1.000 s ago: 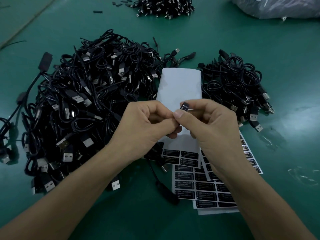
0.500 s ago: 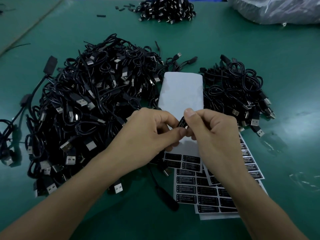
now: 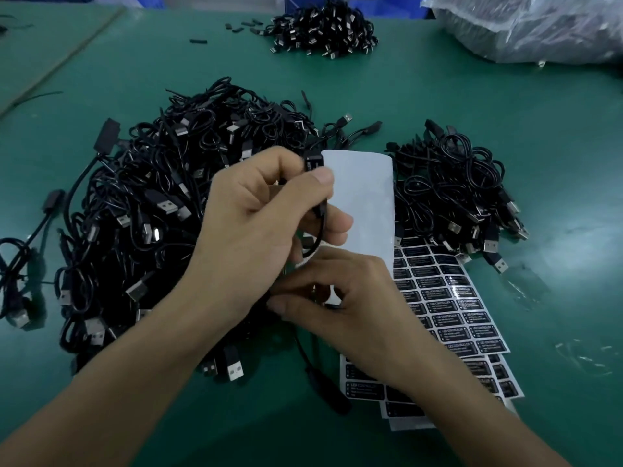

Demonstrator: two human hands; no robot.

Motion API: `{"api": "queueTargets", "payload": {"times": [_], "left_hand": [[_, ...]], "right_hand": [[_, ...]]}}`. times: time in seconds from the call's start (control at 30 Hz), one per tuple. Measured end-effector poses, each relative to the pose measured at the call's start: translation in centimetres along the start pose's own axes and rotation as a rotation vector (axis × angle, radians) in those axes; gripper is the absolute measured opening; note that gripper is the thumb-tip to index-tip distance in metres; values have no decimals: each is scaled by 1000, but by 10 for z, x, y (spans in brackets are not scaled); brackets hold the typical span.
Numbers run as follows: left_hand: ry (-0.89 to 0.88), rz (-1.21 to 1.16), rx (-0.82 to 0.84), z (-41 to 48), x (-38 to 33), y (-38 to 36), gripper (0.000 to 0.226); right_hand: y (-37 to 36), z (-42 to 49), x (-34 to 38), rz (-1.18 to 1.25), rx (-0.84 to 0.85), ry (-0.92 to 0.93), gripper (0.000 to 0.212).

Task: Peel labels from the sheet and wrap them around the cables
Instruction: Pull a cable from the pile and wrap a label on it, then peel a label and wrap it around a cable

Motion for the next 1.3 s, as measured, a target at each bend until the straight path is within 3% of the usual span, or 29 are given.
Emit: {"api": "queueTargets", "payload": {"times": [0.1,0.23,0.3,0.4,0.47,0.6,0.7,0.77,0.87,0.97,1.07,1.17,1.3], "left_hand": [[64,-172,-25,3,-3,7,28],[287,-398,-45,10,8,14,47],[310,-400,-17,15,11,13,56],[345,-431,32,16,20,12,61],[338,-488,100,17,26,11,49],[317,-504,132,21,38,20,26],[327,-521,135,21,37,20,20],[357,-565,79,19,36,20,25],[462,-649,-68,17,39,25,28],[527,-735,-174,15,42,29,35],[513,-659,-163,15,42,26,38],[484,-534,-149,15,42,24,26],[340,-254,-185,16,36,32,22]], "right_hand": [[2,0,11,38,-15,55,3],[24,-3,8,14,-343,-32,44],[27,-3,12,-37,-401,15,44],[18,1,20,-112,-304,106,27],[11,3,21,-109,-225,141,22],[0,7,18,-61,-69,91,18],[-2,5,15,15,-35,13,9],[-5,2,13,131,-5,-73,4],[-5,-5,16,489,6,-156,14],[15,-6,20,663,-106,-187,14],[66,-4,24,339,-371,-79,17],[123,-2,36,-96,-666,16,17],[172,12,42,-541,-817,-8,27]]}}
Point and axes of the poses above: each hand's wrist, its own z-axis towards the middle knuckle, its own y-axis out of the back of the hand, x = y × z, the point moved 7 cm from there along z, towards the middle knuckle, and after that the axes turned 15 degrees about z, right-handed, at the moved point
